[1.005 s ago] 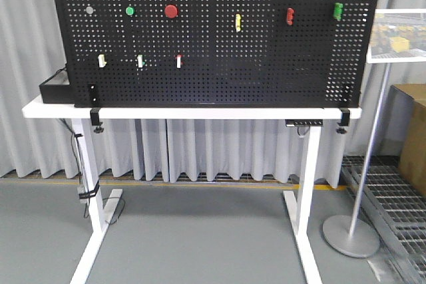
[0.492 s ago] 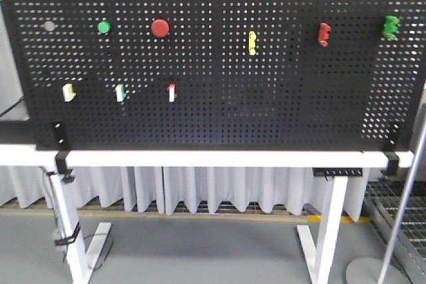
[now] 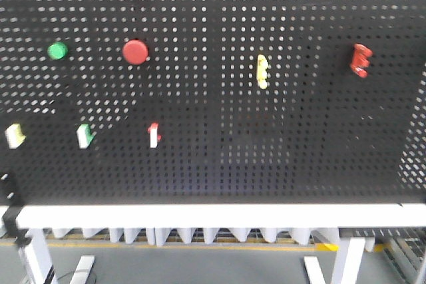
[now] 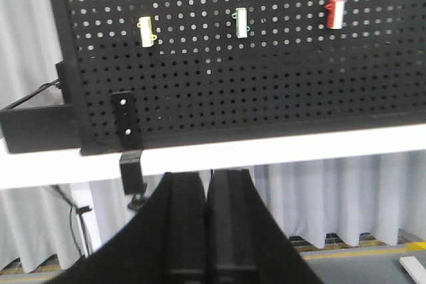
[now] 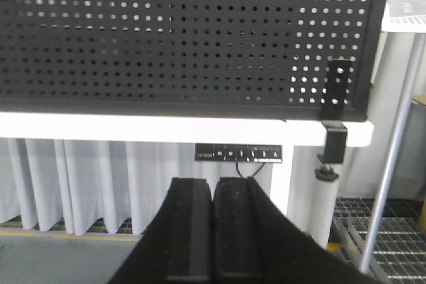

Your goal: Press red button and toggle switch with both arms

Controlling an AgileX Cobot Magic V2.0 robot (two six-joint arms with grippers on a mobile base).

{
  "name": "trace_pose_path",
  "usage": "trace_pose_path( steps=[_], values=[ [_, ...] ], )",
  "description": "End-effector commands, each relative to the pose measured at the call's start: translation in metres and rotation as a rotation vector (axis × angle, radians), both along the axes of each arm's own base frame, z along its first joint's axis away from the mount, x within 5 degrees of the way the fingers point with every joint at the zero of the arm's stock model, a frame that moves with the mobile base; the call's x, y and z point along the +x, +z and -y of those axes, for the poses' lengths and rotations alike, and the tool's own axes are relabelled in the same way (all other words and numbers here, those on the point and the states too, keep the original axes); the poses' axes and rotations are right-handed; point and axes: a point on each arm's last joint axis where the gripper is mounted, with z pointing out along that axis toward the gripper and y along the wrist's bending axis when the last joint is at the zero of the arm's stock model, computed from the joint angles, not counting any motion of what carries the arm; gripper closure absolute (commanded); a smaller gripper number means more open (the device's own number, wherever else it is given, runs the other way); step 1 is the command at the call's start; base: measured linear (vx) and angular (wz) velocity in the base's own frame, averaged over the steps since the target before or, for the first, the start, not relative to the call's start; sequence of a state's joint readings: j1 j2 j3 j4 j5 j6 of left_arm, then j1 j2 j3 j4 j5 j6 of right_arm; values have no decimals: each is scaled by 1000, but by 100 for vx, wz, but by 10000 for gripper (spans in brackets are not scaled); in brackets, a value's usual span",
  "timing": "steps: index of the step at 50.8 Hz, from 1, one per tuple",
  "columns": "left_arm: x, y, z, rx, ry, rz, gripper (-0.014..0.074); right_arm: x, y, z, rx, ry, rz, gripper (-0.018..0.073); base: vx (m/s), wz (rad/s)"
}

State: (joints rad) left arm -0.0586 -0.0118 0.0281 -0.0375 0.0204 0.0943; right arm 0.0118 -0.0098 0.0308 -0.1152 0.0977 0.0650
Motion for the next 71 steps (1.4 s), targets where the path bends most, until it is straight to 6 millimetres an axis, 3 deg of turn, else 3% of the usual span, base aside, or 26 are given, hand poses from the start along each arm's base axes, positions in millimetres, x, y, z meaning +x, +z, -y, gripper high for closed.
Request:
trace_pose_path(
  steps=[1,32,71],
  values=[
    [0,-1,-1,-22,5,70,594,-1,4,0,-10,2,81,559,34,-2],
    [0,-1,-1,-22,5,70,594,-1,4,0,-10,2,81,559,23,-2],
    [0,-1,-1,-22,5,70,594,-1,4,0,-10,2,82,559,3,0]
  ],
)
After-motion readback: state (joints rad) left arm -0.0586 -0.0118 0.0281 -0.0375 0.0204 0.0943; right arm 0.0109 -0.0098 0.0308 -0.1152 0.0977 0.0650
